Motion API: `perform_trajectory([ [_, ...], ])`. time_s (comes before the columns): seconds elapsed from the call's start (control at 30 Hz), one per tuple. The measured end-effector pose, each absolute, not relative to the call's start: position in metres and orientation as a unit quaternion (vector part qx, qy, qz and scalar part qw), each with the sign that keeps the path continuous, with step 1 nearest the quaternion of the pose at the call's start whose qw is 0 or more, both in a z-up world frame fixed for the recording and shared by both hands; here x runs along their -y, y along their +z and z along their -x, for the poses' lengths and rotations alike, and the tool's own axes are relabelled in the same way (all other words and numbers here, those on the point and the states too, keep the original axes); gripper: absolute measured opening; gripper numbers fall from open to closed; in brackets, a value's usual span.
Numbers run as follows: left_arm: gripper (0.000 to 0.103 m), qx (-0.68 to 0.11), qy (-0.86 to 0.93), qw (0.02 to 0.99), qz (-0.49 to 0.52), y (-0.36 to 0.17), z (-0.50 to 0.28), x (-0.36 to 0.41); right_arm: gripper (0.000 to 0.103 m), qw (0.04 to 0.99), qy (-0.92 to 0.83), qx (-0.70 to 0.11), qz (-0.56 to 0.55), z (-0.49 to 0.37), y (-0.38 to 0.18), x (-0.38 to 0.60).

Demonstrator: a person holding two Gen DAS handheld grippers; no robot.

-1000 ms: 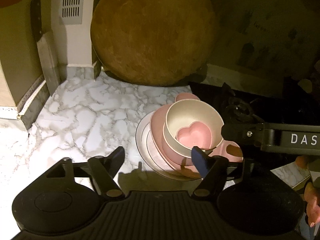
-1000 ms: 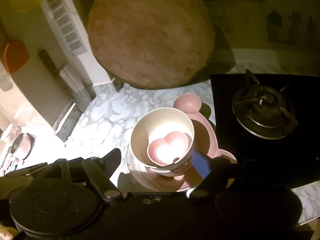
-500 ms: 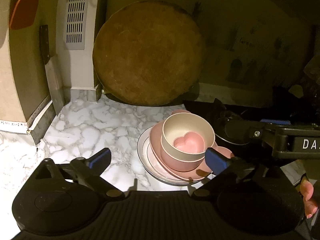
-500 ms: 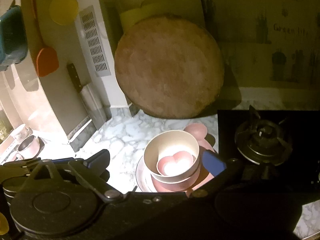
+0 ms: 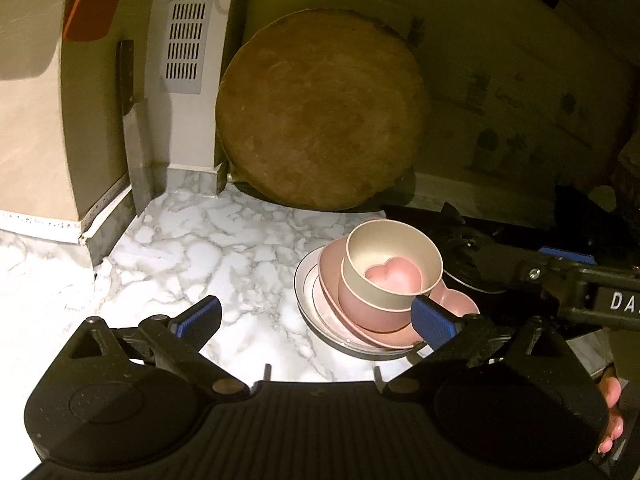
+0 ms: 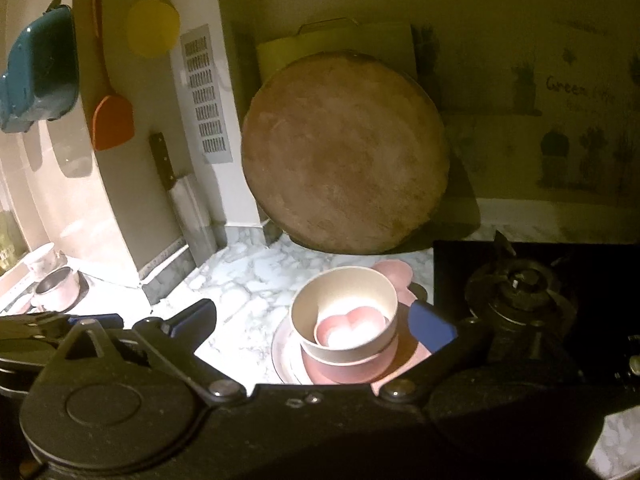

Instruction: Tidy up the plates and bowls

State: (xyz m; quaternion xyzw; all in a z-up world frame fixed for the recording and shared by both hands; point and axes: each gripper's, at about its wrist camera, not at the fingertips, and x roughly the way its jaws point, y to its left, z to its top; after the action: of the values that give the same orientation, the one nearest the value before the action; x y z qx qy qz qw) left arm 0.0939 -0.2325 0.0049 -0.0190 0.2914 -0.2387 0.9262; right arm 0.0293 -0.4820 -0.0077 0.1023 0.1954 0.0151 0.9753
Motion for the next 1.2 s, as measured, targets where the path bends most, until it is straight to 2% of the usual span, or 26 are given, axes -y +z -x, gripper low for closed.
perform_trajectory([
  [1.2, 0.101, -0.305, -0.252, 0.918, 0.018, -0.001, -0.080, 0.238, 0.103, 0.976, -0.015, -0.191, -0.101, -0.006, -0.018, 0.487],
])
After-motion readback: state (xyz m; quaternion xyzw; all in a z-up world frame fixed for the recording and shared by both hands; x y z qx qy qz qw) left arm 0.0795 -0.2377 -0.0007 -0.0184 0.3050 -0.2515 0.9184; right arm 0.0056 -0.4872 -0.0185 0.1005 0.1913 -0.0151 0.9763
